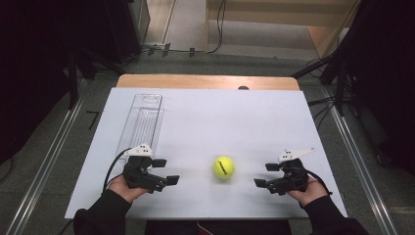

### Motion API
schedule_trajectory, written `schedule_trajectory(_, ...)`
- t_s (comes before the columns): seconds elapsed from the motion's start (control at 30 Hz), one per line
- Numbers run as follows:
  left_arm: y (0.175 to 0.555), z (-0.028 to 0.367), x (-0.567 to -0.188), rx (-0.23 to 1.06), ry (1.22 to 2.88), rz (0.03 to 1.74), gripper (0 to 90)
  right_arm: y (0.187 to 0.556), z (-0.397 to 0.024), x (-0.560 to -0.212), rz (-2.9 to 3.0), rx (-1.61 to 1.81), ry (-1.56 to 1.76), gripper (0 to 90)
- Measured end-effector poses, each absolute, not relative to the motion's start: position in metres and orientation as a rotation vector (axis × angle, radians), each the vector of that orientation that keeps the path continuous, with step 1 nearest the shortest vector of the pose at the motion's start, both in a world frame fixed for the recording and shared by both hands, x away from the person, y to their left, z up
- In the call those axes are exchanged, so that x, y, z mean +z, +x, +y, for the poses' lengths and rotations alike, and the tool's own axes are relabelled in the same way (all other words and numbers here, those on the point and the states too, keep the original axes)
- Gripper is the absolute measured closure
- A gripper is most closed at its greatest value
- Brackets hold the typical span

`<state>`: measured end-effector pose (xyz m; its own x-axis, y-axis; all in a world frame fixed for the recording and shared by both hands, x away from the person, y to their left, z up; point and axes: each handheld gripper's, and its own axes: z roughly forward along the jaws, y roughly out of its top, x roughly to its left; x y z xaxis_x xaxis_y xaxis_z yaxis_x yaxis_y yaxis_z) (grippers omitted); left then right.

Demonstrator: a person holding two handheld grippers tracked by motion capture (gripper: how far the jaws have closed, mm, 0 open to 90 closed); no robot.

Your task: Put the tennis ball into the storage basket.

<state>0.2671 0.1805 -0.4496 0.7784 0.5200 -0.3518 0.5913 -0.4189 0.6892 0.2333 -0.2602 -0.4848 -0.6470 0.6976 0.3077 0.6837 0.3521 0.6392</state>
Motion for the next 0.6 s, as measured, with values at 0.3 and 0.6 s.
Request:
schedule_trajectory(0.3, 0.266, 0.169, -0.448, -0.101, 2.130, 0.823, 3.8, 0.234, -0.261, -0.485, 2.570, 1.196, 1.305, 16.9)
schedule_trajectory(0.6, 0.269, 0.157, -0.444, -0.106, 2.123, 0.817, 0.0, 0.233, -0.261, -0.485, 2.569, 1.194, 1.304, 16.9)
